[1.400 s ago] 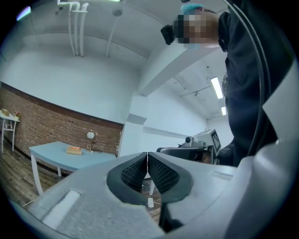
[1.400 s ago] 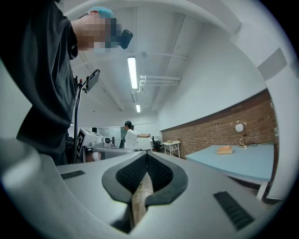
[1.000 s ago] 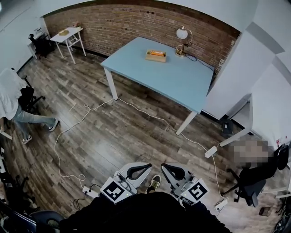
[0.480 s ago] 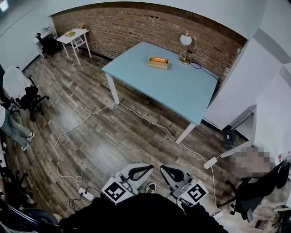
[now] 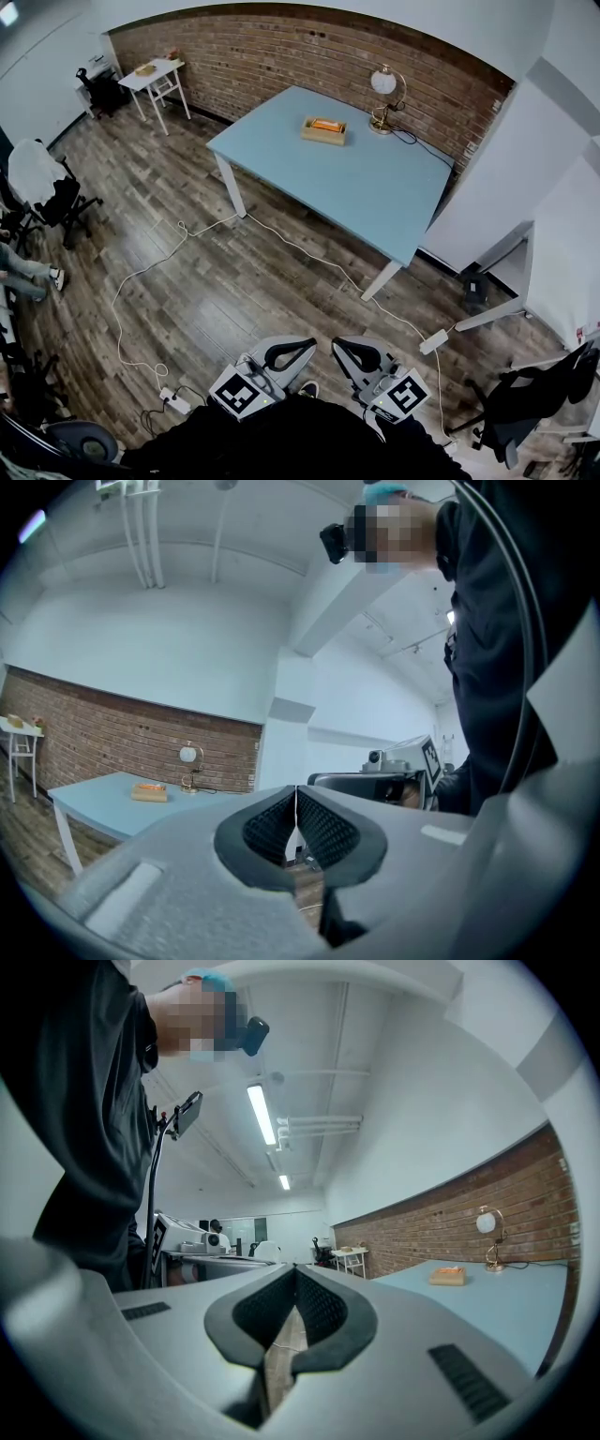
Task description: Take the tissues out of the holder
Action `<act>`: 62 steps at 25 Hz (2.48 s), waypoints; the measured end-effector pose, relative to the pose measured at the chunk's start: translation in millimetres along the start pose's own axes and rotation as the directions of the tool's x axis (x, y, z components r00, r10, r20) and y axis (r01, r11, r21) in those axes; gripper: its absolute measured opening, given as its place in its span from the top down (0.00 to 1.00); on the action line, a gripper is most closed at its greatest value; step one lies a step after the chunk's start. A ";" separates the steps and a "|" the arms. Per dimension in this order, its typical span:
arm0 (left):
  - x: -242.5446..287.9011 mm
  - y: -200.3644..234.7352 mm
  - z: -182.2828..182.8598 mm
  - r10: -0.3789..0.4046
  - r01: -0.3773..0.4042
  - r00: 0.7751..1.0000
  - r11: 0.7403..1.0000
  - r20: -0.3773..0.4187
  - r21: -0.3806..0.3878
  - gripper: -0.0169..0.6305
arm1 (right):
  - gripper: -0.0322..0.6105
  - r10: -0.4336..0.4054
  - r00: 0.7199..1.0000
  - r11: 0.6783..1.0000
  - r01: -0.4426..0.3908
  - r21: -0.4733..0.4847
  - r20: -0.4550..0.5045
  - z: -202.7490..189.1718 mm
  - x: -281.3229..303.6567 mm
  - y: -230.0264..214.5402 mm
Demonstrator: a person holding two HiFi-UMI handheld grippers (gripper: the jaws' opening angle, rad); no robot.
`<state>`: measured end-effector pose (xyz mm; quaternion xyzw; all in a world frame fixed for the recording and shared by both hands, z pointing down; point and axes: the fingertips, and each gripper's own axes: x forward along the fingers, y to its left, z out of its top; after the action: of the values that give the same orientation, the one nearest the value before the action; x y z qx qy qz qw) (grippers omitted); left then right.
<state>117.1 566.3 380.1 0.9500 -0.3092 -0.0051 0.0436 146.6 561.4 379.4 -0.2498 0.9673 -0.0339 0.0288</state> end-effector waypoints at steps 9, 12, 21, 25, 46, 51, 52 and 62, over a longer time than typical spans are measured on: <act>24.0 38.6 -4.1 -0.005 0.005 1.000 1.000 0.006 -0.016 0.96 | 0.94 -0.008 1.000 1.000 0.008 -0.001 -0.008 -1.5 23.2 -34.3; 33.5 57.8 -3.1 -0.021 0.021 1.000 1.000 0.011 -0.010 0.96 | 0.94 -0.020 1.000 1.000 0.020 -0.004 -0.015 -2.0 36.6 -50.4; 55.9 135.9 5.2 -0.055 0.055 0.998 0.998 0.014 -0.025 0.96 | 0.94 -0.044 0.998 0.999 0.044 -0.012 -0.039 0.3 99.1 -102.7; 63.3 175.6 11.0 -0.073 0.074 0.997 0.997 0.013 -0.026 0.96 | 0.94 -0.060 0.997 0.998 0.060 -0.011 -0.043 4.7 132.1 -126.4; 67.0 330.1 27.0 -0.160 0.161 0.987 0.986 0.015 -0.043 0.96 | 0.94 -0.142 0.988 0.990 0.142 -0.005 -0.053 4.0 275.7 -197.1; 67.8 346.3 25.0 -0.161 0.162 0.987 0.986 0.015 -0.052 0.96 | 0.94 -0.145 0.988 0.989 0.145 -0.004 -0.058 1.8 289.1 -205.5; 69.3 349.2 23.8 -0.159 0.160 0.987 0.986 0.014 -0.054 0.96 | 0.94 -0.144 0.988 0.990 0.144 -0.004 -0.059 0.9 291.0 -208.3; 98.7 386.4 22.9 -0.130 0.130 0.991 0.991 0.007 -0.041 0.96 | 0.94 -0.113 0.992 0.994 0.113 -0.004 -0.056 0.5 313.3 -250.6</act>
<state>-30.8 195.4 392.2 0.9670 -0.2464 -0.0164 0.0623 -6.4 190.6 386.8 -0.3030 0.9521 -0.0419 -0.0003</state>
